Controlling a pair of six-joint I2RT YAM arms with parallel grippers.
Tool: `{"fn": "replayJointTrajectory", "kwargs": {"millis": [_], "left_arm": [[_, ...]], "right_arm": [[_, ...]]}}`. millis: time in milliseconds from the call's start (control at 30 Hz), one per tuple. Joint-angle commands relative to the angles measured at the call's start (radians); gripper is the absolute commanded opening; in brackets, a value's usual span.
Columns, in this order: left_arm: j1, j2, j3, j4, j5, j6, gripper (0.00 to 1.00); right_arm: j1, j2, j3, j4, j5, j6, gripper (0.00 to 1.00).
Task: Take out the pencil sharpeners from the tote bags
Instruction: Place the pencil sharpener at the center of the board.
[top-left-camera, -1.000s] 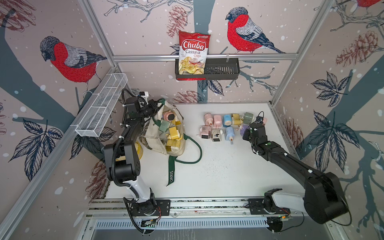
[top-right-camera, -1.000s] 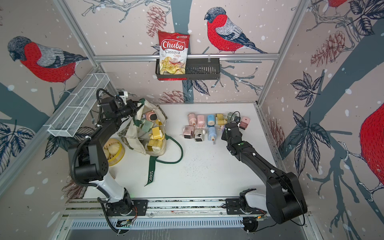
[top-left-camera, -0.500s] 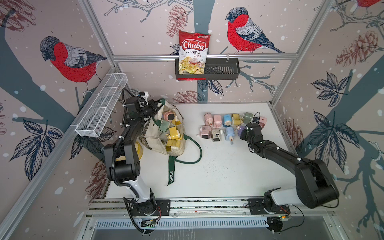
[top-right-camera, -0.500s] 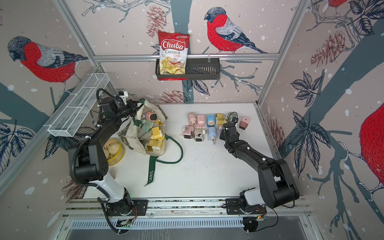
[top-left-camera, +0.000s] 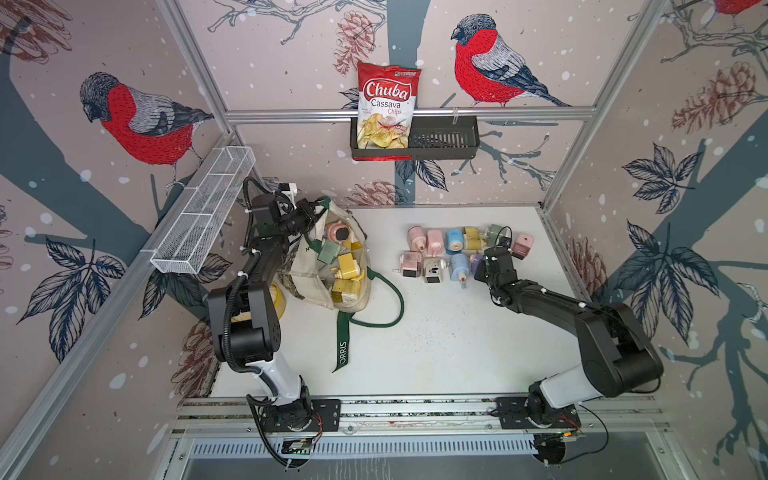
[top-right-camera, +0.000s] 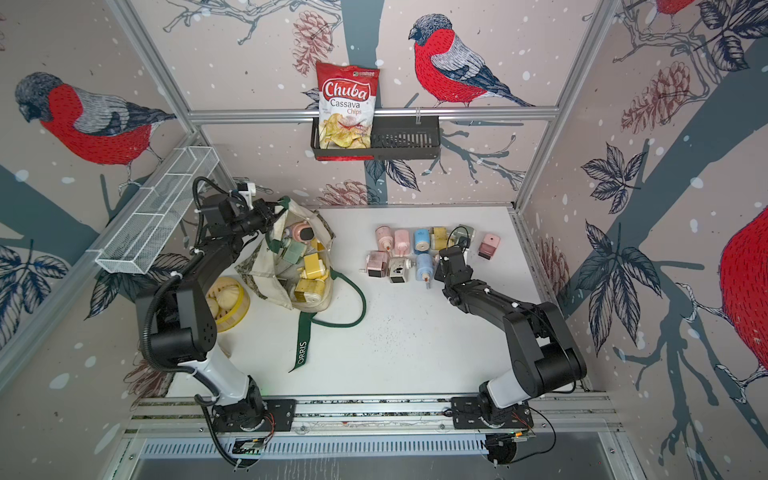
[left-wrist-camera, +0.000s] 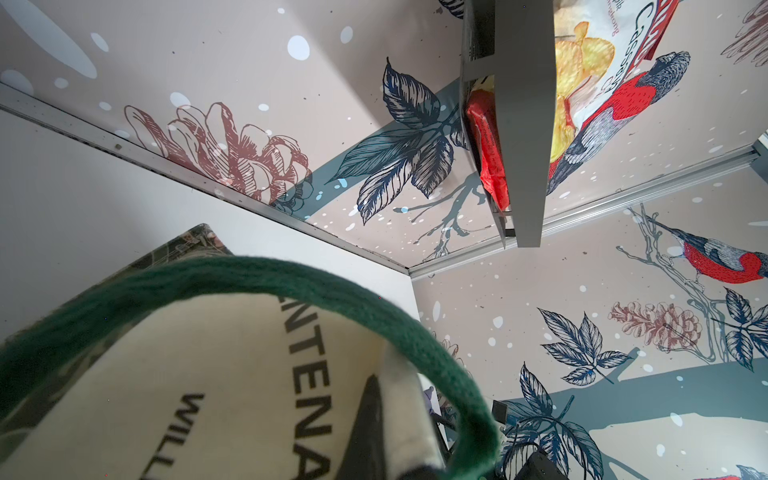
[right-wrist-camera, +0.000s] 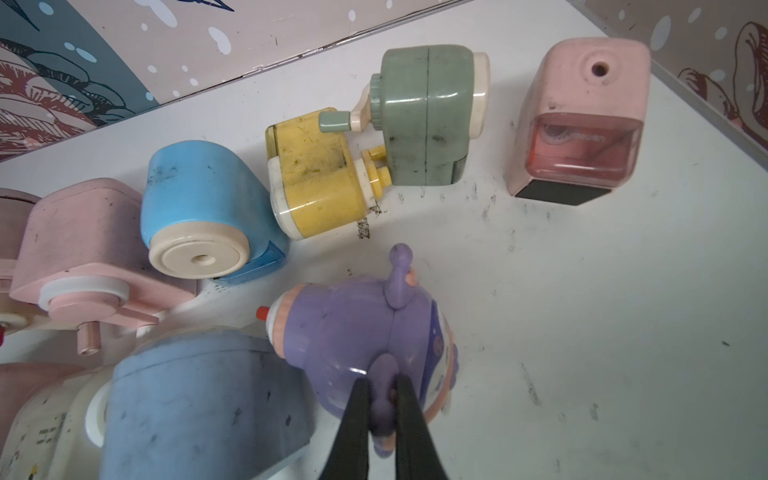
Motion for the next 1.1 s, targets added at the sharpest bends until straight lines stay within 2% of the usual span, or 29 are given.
{"fn": "replayJointTrajectory", "kwargs": {"millis": [0, 267, 467, 600, 800, 1067], "left_arm": [[0.000, -0.010, 0.015, 0.100, 0.040, -0.005, 0.00], [0.001, -0.010, 0.016, 0.098, 0.041, -0.004, 0.00], [0.000, -0.011, 0.016, 0.096, 0.041, -0.003, 0.00], [0.001, -0.010, 0.016, 0.096, 0.040, -0.002, 0.00], [0.000, -0.010, 0.016, 0.096, 0.040, -0.002, 0.00], [0.000, -0.008, 0.015, 0.095, 0.039, -0.002, 0.00]], "right_arm": [[0.003, 0.010, 0.012, 0.043, 0.027, 0.029, 0.00], [0.011, 0.021, 0.020, 0.031, 0.021, 0.030, 0.02], [0.011, 0.010, 0.027, 0.011, 0.011, 0.033, 0.13], [0.010, -0.002, 0.029, -0.002, 0.008, 0.035, 0.26], [0.010, -0.029, 0.035, -0.030, 0.009, 0.043, 0.52], [0.011, -0.101, 0.040, -0.080, 0.032, 0.050, 0.69]]}}
